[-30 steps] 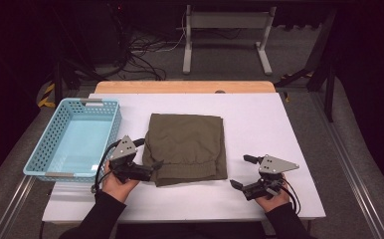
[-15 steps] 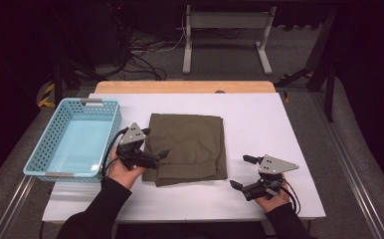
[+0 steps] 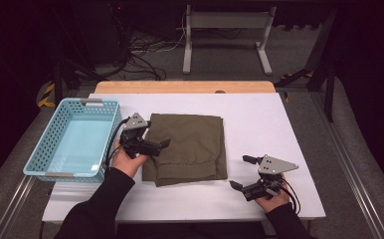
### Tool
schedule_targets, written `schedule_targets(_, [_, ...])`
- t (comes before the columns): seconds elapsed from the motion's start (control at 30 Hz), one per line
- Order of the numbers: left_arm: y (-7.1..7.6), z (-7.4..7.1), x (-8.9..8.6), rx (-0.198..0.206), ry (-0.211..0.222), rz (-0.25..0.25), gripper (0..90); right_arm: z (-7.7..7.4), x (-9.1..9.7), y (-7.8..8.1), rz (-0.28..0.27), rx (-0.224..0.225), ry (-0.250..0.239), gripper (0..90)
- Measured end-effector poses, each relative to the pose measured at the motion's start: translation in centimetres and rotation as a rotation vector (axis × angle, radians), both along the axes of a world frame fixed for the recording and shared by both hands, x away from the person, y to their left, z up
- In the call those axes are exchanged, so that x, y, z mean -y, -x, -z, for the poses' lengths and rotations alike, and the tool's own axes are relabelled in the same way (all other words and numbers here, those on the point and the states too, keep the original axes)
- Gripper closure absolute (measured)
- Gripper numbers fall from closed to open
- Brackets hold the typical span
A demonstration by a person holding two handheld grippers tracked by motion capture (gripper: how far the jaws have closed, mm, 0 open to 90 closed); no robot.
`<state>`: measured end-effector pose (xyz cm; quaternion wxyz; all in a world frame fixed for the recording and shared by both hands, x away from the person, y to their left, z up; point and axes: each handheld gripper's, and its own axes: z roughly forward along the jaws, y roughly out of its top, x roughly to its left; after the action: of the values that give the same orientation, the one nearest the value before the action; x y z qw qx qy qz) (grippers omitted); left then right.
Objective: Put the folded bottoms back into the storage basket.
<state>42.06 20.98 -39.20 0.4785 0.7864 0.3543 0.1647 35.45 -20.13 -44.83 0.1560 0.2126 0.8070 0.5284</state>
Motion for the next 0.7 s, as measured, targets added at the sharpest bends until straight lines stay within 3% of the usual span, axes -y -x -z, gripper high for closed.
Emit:
schedule_targets(0.3, [-1.8,0.4,-0.3,-0.033,0.011,-0.071,2.9,0.0,0.0,0.0,-0.004,-0.001,0.000,2.8])
schedule_targets(0.7, [-3.8,0.8,0.0,-0.064,-0.014,-0.106,3.2,0.0,0.0,0.0,-0.008,-0.003,0.000,2.8])
